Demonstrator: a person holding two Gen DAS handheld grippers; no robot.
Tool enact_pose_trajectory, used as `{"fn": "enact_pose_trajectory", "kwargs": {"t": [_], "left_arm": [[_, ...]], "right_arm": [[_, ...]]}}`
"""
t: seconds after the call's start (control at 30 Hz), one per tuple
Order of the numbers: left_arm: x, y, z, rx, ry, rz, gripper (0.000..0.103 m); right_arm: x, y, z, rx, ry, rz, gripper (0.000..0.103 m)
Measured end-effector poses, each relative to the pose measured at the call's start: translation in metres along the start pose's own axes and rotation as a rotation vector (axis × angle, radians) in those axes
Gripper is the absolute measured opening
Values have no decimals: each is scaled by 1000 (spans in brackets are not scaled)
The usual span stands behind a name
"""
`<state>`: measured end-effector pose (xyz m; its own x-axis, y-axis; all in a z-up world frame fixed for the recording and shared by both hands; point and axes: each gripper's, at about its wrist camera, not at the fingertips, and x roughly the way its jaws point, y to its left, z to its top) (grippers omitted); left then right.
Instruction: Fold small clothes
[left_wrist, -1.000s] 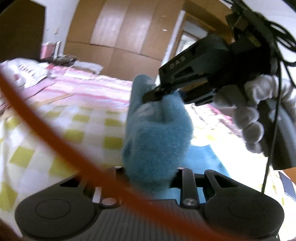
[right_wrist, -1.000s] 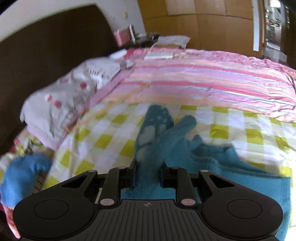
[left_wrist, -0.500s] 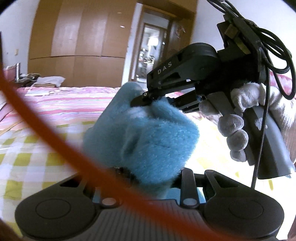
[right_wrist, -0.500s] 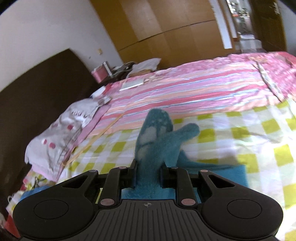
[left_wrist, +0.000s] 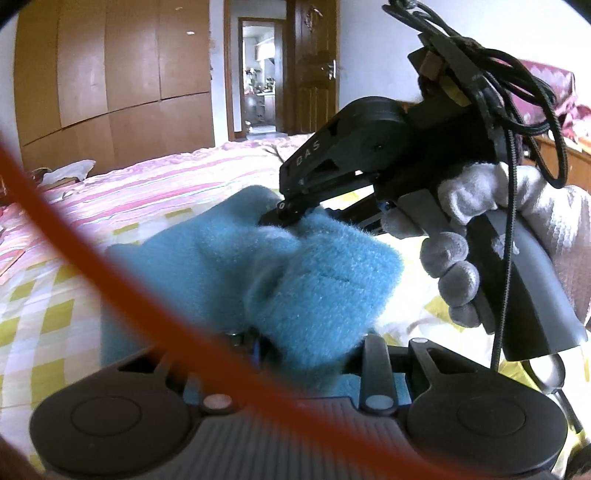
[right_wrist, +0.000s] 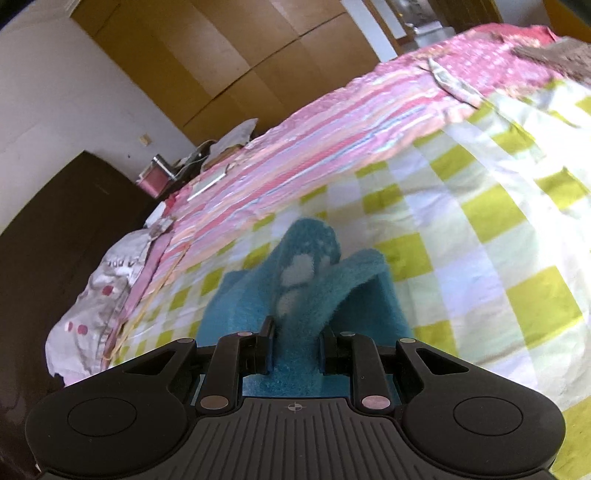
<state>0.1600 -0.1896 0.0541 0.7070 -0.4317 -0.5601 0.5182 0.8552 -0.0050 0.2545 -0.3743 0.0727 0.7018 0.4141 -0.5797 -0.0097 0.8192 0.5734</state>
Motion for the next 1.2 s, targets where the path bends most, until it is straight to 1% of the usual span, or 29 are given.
{"fn": "enact_pose_trajectory", "kwargs": {"t": [0.13,0.17,0.23,0.3,0.4,0.5,0.57,0.63,0.7,0.83,0.9,0.93,1.03,1.13,1.2], "left_arm": [[16,-8,-4,42,22,14,40],[18,-13,-6,62,24,20,41],[21,-23,-13,115,23,36,44],[22,-33,-18,162,21,47,46],[25,-41,-23,209,22,60,48],[23,-44,-26,240,13,63,51],[18,-42,-27,236,8,47,52],[15,-39,-26,215,10,34,52],[9,-36,-25,188,4,20,53],[-6,-27,-25,163,-1,-15,53],[-19,-24,-29,164,-2,-37,53],[-24,-23,-31,169,-2,-45,53],[-42,-19,-36,179,-9,-58,54],[-59,-5,-38,138,-13,-65,54],[-62,8,-35,97,-10,-62,54]], "right_arm": [[5,-20,-8,12,5,-5,22],[4,-24,-10,15,5,-8,22],[1,-29,-13,19,4,-7,26],[-2,-33,-16,16,-1,-14,28],[-12,-36,-21,3,-20,-38,29],[-29,-38,-28,6,-63,-67,29],[-45,-35,-33,-17,-95,-65,29],[-58,-31,-38,-31,-100,-20,32],[-64,-26,-43,-44,-80,19,34],[-60,-18,-54,-53,-20,52,34],[-57,-19,-60,-47,-5,53,34],[-55,-21,-62,-36,5,56,36],[-54,-28,-66,4,31,84,38],[-54,-31,-72,16,54,104,41],[-54,-31,-78,5,64,109,41]]}}
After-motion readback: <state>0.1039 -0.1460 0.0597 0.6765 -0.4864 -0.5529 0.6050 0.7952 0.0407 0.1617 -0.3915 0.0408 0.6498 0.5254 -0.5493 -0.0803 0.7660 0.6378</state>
